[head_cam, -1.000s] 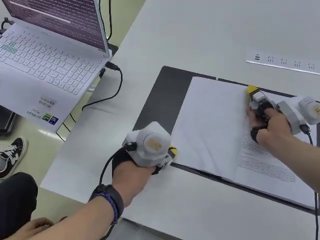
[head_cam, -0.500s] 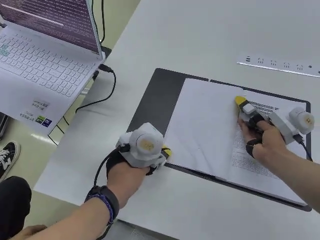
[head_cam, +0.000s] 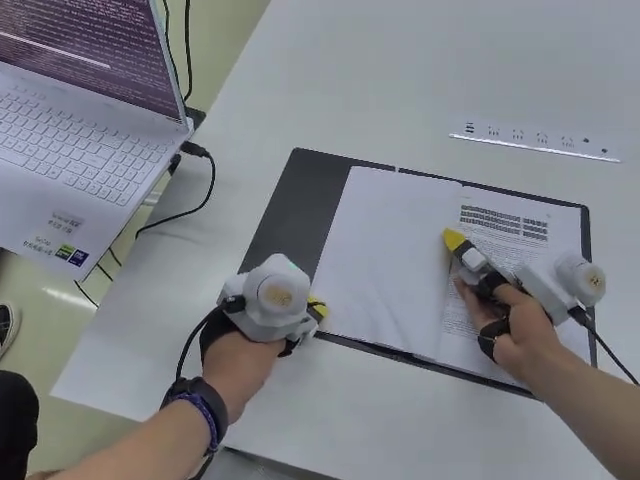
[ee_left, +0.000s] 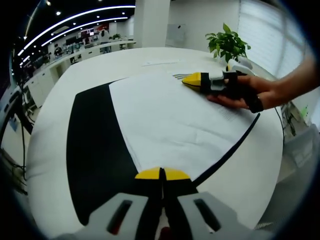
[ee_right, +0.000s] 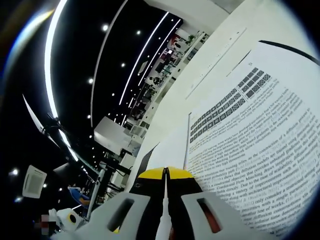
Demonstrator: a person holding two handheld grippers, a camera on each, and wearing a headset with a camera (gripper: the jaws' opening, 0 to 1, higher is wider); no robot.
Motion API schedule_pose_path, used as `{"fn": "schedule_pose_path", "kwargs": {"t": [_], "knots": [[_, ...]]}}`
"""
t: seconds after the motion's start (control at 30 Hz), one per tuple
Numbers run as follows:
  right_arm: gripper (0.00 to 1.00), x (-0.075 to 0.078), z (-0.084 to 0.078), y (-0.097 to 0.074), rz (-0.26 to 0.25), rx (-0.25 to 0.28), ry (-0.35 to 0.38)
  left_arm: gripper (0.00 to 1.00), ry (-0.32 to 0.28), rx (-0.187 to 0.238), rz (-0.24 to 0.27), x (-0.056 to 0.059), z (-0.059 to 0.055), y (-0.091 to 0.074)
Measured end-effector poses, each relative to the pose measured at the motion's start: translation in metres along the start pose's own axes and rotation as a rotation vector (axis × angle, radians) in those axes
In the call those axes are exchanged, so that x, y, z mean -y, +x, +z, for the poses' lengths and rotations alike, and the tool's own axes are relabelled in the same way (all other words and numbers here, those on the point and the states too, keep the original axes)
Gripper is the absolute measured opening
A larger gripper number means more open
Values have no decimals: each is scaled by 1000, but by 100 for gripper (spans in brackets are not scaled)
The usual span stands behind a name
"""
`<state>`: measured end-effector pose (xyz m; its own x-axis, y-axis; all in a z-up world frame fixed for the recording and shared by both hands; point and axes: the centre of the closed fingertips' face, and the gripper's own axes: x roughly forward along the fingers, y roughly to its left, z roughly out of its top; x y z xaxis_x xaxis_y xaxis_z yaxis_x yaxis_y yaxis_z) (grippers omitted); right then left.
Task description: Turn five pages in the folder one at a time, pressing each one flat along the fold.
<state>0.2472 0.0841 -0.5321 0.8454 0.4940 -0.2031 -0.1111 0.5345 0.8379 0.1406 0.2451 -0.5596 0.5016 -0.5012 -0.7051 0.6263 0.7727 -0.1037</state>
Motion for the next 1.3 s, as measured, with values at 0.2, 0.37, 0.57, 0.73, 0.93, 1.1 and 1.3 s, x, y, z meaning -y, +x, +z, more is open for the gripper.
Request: {"fn": "schedule_pose_path", "kwargs": {"t": [0.2,0.37,0.57,0.73,0.93,1.1,1.3], "knots": [[0,-8,-16,-21,10,-15,8,0,8,-2,-1,0,0,0],[0,-8,-25,-30,22,-36,-4,0,-44,15,-9,-1,-1,-1],[0,-9,-42,-49,29,-61,-13,0,-19,9,-8,0,0,0],[0,-9,-53,-60,32,-87,-29,0,-13,10,-6,1,-1,0],[0,-11,-68,-74,37,-115,-39,0,1,8,-6,1,-1,-1],[0,-12,-76,-84,35,-120,-34,0,8,12,-11,2,-1,-1],[0,-13,-86,-92,19,-125,-30,0,23,9,-6,2,-1,-2]]}}
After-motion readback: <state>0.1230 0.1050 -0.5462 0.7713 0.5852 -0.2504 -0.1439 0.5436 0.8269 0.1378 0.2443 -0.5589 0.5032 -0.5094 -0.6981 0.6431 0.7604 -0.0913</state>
